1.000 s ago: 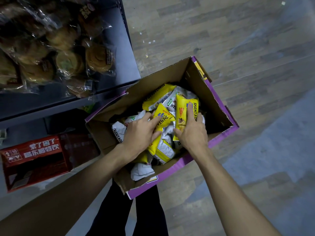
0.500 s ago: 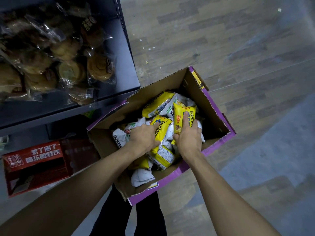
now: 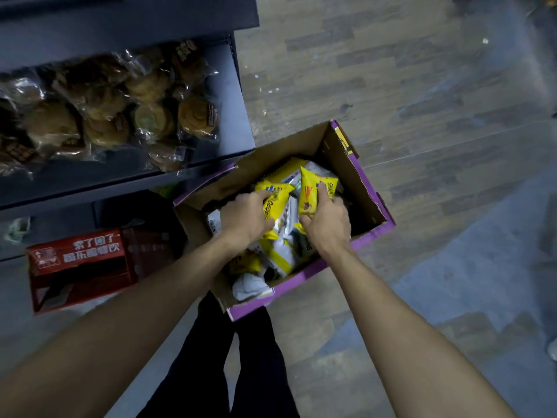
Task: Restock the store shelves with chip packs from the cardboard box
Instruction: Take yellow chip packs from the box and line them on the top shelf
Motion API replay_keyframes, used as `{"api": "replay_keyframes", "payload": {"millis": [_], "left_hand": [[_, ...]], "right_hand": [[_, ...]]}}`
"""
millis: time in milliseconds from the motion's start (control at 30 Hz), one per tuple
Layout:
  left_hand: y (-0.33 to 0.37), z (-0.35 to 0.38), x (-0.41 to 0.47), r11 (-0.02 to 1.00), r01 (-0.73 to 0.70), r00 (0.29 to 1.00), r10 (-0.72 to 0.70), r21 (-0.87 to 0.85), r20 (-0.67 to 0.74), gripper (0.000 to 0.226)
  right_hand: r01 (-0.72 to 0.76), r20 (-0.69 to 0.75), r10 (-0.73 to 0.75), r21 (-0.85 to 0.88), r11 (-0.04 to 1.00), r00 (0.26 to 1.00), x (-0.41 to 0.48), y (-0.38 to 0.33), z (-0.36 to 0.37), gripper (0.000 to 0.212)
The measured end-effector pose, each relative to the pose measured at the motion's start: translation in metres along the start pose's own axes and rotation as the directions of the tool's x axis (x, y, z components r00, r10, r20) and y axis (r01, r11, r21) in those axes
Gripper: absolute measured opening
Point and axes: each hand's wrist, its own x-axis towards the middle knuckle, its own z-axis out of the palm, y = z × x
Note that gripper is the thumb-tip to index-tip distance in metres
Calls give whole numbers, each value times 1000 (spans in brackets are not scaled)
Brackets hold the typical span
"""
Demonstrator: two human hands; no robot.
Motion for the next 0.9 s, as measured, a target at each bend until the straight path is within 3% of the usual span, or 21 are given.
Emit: {"api": "replay_keyframes", "payload": {"millis": [233,567,900], "left_hand": [[-1,-45,-61,997,-10,992,19,72,-123,65],[-3,-132,-132,981,-171,945,190,94,-267,62],[-95,-225,-237,990,-78,861,125,115,-492,64]], "right_hand": [[70,-87,-66,48,996,994,-63,-23,-50,82],[154,-272,-129,74,985,953,-153,-59,-102,80],[385,-383,-327,85,919,864,-255,-179,-104,78]]}}
